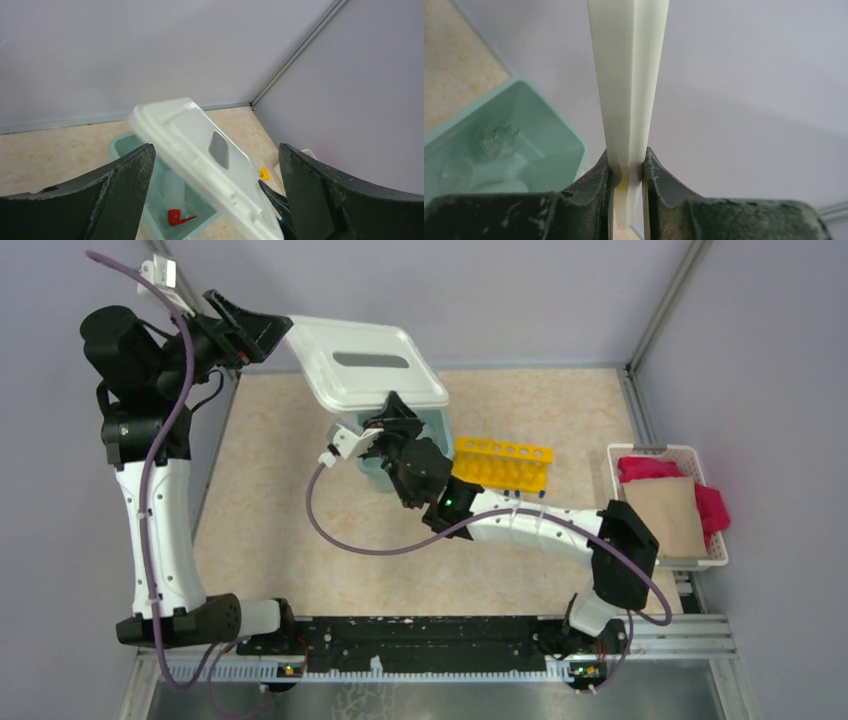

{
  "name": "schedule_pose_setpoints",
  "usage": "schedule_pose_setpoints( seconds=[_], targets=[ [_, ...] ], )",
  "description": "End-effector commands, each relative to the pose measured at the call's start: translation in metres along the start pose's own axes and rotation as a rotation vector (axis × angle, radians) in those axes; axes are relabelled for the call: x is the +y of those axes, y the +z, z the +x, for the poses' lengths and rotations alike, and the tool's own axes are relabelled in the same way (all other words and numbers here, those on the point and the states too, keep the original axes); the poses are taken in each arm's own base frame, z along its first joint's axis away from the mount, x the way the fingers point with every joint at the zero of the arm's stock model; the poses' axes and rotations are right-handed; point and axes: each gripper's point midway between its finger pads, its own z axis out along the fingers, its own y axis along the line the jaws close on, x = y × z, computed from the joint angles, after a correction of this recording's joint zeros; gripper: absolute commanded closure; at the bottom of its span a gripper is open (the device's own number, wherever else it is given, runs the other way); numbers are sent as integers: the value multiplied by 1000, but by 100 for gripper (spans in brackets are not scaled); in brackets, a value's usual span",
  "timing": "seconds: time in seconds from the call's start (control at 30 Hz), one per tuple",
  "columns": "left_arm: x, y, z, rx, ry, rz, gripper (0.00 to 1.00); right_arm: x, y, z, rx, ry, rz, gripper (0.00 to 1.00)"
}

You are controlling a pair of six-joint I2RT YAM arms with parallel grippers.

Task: Organize the chemistry lab equipment

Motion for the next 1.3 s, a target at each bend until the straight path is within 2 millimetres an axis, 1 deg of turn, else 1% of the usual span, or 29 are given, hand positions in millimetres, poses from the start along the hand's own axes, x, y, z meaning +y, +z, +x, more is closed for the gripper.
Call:
schedule_pose_setpoints(
  seconds=[0.0,0.03,0.13,0.23,0.3,0.37,0.4,0.43,0.5,0.53,0.63,0.67,0.73,0.87,0.9,0.93,1.0,1.17,1.27],
  targets=[
    [42,2,33,131,-16,-77,1,56,-7,30,71,-175,-207,93],
    [51,3,38,150,-27,-93,1,62,-7,35,84,-183,-218,92],
    [65,0,51,191,-41,-104,1,77,-4,47,120,-191,-258,90],
    [78,-4,71,237,-47,-117,1,87,-1,59,151,-222,-274,90],
    [89,-6,85,265,-43,-134,1,95,1,66,166,-275,-280,91],
    [97,-8,98,297,-48,-145,1,102,1,71,171,-307,-293,91],
    [99,-10,103,311,-50,-148,1,105,1,72,175,-308,-301,89],
    [102,-11,106,318,-48,-151,1,109,0,73,184,-307,-321,83],
    [103,-14,110,322,-31,-150,1,113,1,77,214,-287,-341,69],
    [103,-15,110,320,-22,-149,1,115,0,78,226,-281,-353,65],
    [104,-17,110,313,-2,-147,1,120,-4,80,220,-268,-388,60],
    [104,-17,110,313,0,-146,1,122,-7,81,218,-261,-402,56],
    [105,-17,112,321,-4,-142,1,128,-11,83,226,-242,-437,45],
    [110,-19,120,348,-9,-147,1,136,-21,91,265,-247,-501,29],
    [112,-19,122,354,-2,-152,1,137,-24,93,275,-241,-523,22],
    [114,-21,123,357,4,-161,1,137,-26,93,282,-225,-532,19],
    [116,-23,124,358,23,-171,1,134,-30,90,290,-192,-551,16],
    [117,-28,129,367,41,-170,1,126,-40,82,322,-106,-617,14],
    [122,-31,137,390,42,-174,1,120,-42,85,356,-78,-620,13]
  ],
)
